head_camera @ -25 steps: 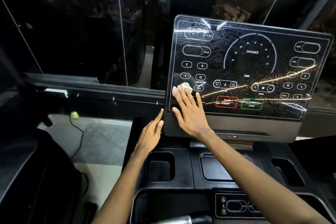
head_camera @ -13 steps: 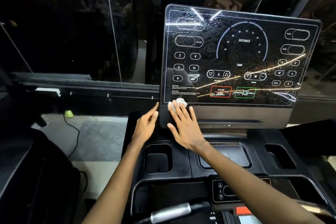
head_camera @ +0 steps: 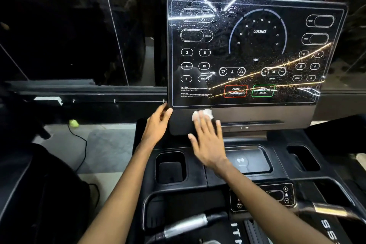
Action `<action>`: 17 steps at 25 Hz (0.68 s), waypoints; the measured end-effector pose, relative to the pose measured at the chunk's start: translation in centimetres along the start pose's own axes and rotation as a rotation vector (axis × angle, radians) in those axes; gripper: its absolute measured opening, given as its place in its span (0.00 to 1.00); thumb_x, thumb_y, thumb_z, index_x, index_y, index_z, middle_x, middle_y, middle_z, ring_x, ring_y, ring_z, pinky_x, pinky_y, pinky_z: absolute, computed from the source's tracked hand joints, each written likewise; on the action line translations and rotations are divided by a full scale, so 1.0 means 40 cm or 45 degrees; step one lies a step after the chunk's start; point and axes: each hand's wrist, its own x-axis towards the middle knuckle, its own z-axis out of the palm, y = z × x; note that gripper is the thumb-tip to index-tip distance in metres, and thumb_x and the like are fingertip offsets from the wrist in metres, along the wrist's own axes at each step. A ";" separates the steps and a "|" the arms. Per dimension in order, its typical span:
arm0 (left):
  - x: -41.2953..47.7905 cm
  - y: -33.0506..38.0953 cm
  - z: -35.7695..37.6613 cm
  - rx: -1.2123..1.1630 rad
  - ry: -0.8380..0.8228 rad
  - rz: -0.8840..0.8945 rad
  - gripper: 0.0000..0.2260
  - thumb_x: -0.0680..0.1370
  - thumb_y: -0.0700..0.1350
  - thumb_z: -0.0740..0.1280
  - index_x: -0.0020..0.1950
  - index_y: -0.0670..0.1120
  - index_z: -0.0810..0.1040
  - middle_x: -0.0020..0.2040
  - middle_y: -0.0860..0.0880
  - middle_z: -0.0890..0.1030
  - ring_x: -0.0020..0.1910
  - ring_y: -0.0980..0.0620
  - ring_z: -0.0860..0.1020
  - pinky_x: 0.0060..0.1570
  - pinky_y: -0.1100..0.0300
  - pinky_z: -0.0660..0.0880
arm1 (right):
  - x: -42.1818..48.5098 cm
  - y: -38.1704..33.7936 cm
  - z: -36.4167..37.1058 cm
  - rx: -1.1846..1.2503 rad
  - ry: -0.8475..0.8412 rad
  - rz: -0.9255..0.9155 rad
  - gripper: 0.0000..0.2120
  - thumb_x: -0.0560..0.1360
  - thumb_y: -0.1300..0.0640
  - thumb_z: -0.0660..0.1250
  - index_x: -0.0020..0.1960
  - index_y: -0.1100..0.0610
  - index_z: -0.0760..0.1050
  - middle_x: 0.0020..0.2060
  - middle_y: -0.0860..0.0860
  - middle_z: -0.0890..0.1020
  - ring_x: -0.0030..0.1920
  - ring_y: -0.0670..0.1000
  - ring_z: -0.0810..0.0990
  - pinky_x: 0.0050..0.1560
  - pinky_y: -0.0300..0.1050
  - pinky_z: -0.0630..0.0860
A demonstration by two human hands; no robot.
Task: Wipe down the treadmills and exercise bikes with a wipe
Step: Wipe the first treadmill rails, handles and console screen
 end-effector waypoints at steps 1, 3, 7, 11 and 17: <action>-0.003 0.000 0.007 0.005 -0.007 0.015 0.21 0.83 0.58 0.60 0.76 0.55 0.69 0.59 0.54 0.82 0.51 0.62 0.78 0.54 0.64 0.71 | 0.003 0.023 -0.010 0.017 0.022 0.092 0.33 0.83 0.41 0.47 0.81 0.51 0.38 0.81 0.48 0.45 0.81 0.50 0.44 0.78 0.59 0.40; -0.010 -0.001 0.023 0.002 0.002 0.024 0.21 0.83 0.57 0.60 0.76 0.55 0.67 0.56 0.53 0.80 0.49 0.61 0.78 0.52 0.64 0.73 | 0.014 0.061 -0.027 0.075 0.050 0.217 0.33 0.83 0.40 0.45 0.81 0.52 0.38 0.81 0.50 0.44 0.81 0.50 0.43 0.78 0.58 0.40; -0.007 -0.010 0.050 0.004 0.035 0.060 0.24 0.83 0.58 0.59 0.78 0.53 0.63 0.65 0.49 0.77 0.62 0.52 0.77 0.61 0.58 0.71 | 0.020 0.090 -0.045 0.228 0.109 0.451 0.34 0.83 0.39 0.46 0.81 0.54 0.39 0.81 0.52 0.46 0.81 0.52 0.44 0.79 0.60 0.47; 0.015 0.035 0.075 -0.015 0.174 0.157 0.28 0.84 0.58 0.58 0.81 0.52 0.55 0.79 0.50 0.64 0.76 0.53 0.63 0.74 0.56 0.62 | -0.022 0.096 -0.024 0.114 -0.010 0.146 0.34 0.83 0.39 0.46 0.81 0.52 0.36 0.81 0.50 0.41 0.80 0.51 0.41 0.79 0.58 0.43; 0.028 0.057 0.082 0.011 0.229 0.193 0.29 0.84 0.57 0.58 0.82 0.52 0.51 0.80 0.51 0.60 0.78 0.54 0.59 0.77 0.53 0.59 | 0.134 0.151 -0.100 0.279 0.281 0.461 0.34 0.84 0.41 0.48 0.81 0.55 0.39 0.81 0.53 0.44 0.80 0.54 0.43 0.78 0.63 0.47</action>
